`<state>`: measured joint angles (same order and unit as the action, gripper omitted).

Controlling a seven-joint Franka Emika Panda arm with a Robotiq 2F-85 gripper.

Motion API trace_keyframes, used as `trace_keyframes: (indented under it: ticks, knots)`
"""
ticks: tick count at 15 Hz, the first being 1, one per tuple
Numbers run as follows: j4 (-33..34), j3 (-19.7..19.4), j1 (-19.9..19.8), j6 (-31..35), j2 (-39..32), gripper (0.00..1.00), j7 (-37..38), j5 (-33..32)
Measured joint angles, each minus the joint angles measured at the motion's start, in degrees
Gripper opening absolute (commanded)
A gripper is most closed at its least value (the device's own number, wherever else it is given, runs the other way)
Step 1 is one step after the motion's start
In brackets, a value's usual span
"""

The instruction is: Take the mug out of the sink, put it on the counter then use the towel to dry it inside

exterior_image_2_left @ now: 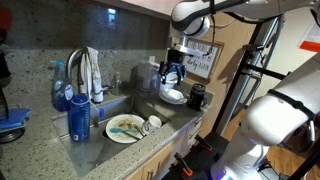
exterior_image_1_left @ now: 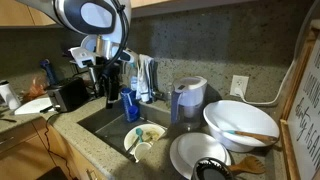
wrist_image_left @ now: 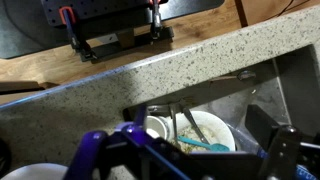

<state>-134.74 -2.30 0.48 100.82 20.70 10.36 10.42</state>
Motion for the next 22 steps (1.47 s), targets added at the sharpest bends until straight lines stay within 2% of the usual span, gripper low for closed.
trace_keyframes:
  ticks: [13, 17, 22]
  knots:
    - [-0.1, -0.8, -1.0, 0.9, -2.2, 1.0, -1.1, 0.0]
    - [-0.2, -2.1, -2.0, 3.7, -5.5, 1.0, -3.7, 0.0]
    - [-0.1, -1.9, -2.2, 9.6, -11.8, 1.0, -5.0, 0.0]
